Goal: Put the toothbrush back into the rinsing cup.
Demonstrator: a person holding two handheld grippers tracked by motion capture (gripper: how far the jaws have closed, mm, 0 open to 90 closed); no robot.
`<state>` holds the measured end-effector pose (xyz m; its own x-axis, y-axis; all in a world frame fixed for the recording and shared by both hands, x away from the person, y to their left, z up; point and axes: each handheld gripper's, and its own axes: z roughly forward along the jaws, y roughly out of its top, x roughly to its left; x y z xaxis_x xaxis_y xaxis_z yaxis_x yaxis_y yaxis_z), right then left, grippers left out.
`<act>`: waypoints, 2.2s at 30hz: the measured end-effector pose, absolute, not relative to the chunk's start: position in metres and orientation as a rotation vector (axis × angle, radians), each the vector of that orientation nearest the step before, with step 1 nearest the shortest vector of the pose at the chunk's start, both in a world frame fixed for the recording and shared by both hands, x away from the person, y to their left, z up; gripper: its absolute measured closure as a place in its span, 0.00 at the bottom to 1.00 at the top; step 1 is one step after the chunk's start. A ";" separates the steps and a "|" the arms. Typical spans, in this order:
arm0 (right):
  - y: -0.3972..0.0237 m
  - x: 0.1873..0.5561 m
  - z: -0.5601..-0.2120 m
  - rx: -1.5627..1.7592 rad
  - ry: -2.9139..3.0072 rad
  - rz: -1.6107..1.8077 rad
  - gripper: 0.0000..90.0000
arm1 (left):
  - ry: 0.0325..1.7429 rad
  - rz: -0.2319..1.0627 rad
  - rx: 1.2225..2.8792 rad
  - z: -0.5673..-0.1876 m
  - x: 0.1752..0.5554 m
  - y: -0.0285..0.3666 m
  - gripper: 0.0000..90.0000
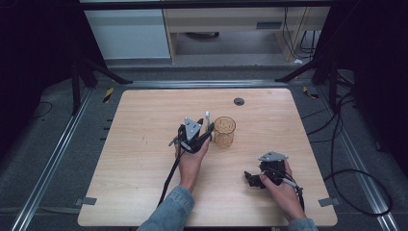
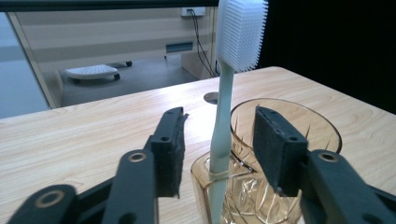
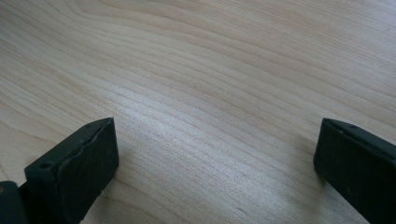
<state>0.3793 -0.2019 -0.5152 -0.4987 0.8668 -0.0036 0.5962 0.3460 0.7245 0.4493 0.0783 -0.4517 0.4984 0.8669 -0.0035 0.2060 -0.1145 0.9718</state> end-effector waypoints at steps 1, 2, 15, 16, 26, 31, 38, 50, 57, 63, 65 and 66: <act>-0.202 0.379 -0.515 1.285 2.226 0.952 0.00 | 0.936 0.726 1.627 -0.451 0.449 0.079 0.57; -0.202 0.379 -0.515 1.286 2.226 0.952 0.00 | 0.935 0.725 1.633 -0.451 0.449 0.080 0.55; -0.202 0.379 -0.515 1.286 2.226 0.953 0.00 | 0.919 0.714 1.679 -0.449 0.449 0.086 0.46; -0.202 0.379 -0.515 1.286 2.226 0.952 0.00 | 0.917 0.710 1.681 -0.449 0.449 0.086 0.45; -0.202 0.379 -0.515 1.286 2.226 0.952 0.00 | 0.881 0.703 1.734 -0.446 0.448 0.090 0.39; -0.202 0.379 -0.515 1.285 2.226 0.952 0.00 | 0.855 0.711 1.773 -0.442 0.446 0.095 0.35; -0.202 0.379 -0.515 1.286 2.226 0.952 0.00 | 0.806 0.708 1.853 -0.439 0.444 0.102 0.28; -0.202 0.379 -0.515 1.286 2.226 0.953 0.00 | 0.741 0.681 2.046 -0.440 0.436 0.105 0.12; -0.202 0.379 -0.515 1.285 2.226 0.952 0.00 | 0.700 0.649 2.143 -0.442 0.429 0.107 0.10; -0.202 0.379 -0.515 1.285 2.226 0.953 0.00 | 0.655 0.619 2.236 -0.448 0.423 0.106 0.09; -0.202 0.379 -0.515 1.285 2.226 0.952 0.00 | 0.652 0.623 2.261 -0.451 0.420 0.106 0.09; -0.202 0.379 -0.515 1.285 2.226 0.952 0.00 | 0.651 0.625 2.266 -0.452 0.419 0.107 0.09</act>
<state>0.3793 -0.2019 -0.5152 -0.4987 0.8668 -0.0037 0.5960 0.3460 0.7246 0.4194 0.1070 -0.4515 0.7586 0.6031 0.2467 0.2720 -0.6371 0.7212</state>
